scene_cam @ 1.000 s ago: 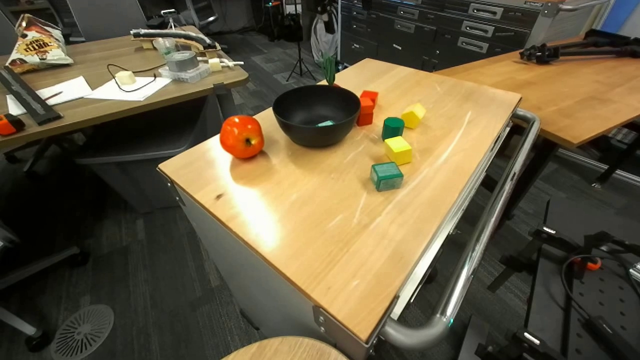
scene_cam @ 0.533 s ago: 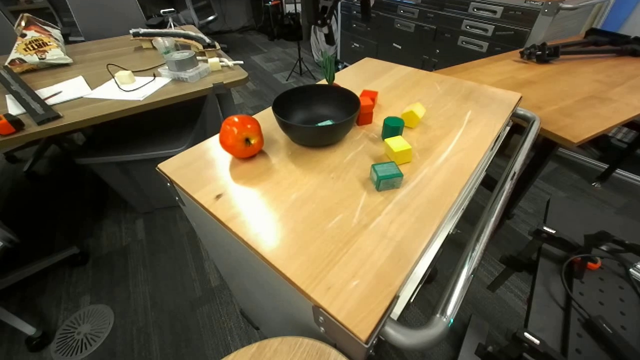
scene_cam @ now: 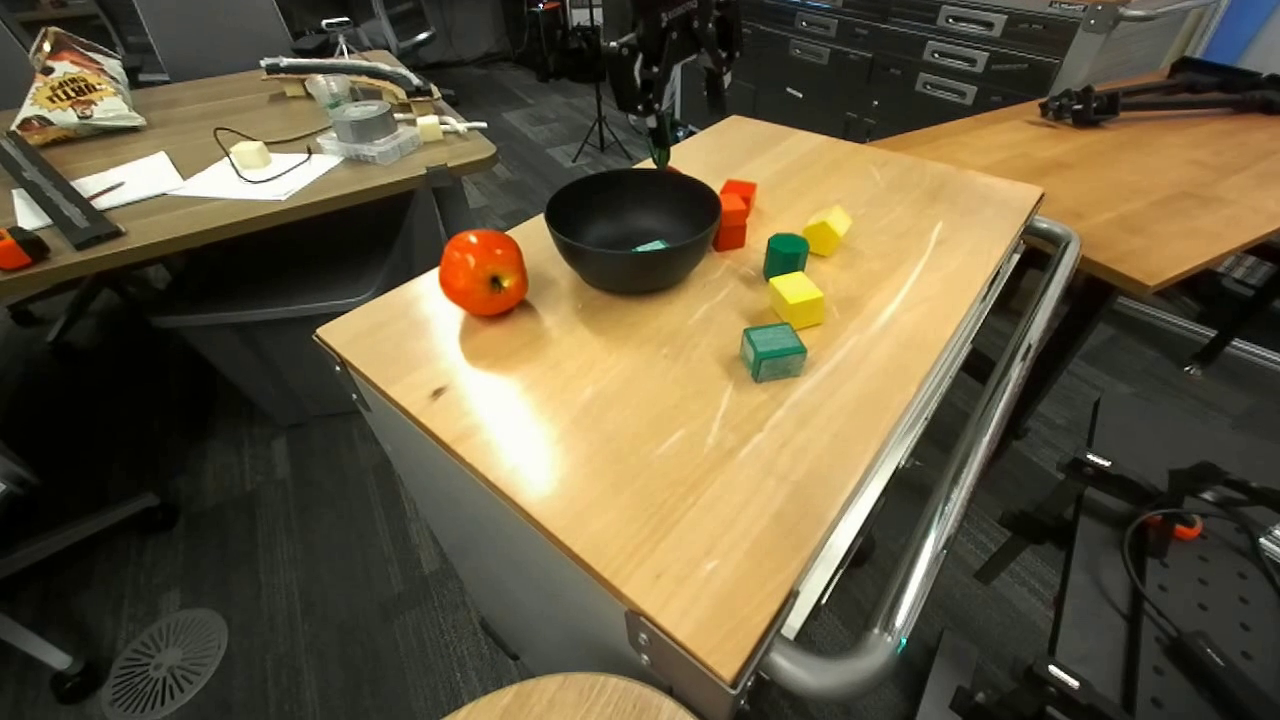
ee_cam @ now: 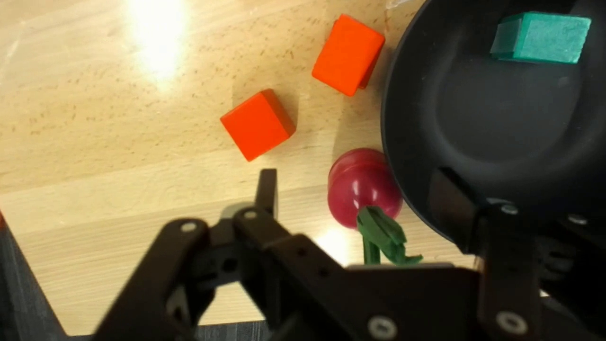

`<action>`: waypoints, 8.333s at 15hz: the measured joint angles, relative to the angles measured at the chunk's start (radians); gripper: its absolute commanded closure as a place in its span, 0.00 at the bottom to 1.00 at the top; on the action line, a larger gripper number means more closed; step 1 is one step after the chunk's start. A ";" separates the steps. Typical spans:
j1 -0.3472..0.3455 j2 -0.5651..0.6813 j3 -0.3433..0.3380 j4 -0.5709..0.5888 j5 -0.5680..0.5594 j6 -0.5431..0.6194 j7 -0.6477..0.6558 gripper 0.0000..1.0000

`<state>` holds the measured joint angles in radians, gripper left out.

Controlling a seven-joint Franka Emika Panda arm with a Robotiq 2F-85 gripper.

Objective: Move the apple backwards, place the radish and blocks inside the black bowl

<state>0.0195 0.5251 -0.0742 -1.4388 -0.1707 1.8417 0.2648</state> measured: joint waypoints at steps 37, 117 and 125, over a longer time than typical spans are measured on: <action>0.097 -0.211 0.083 -0.140 -0.174 -0.023 0.061 0.99; 0.034 -0.196 0.073 -0.222 0.220 0.135 0.029 0.81; 0.047 0.023 0.066 -0.070 0.132 0.037 -0.007 0.31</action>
<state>0.0667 0.5476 -0.0081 -1.5092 -0.0383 1.8787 0.2581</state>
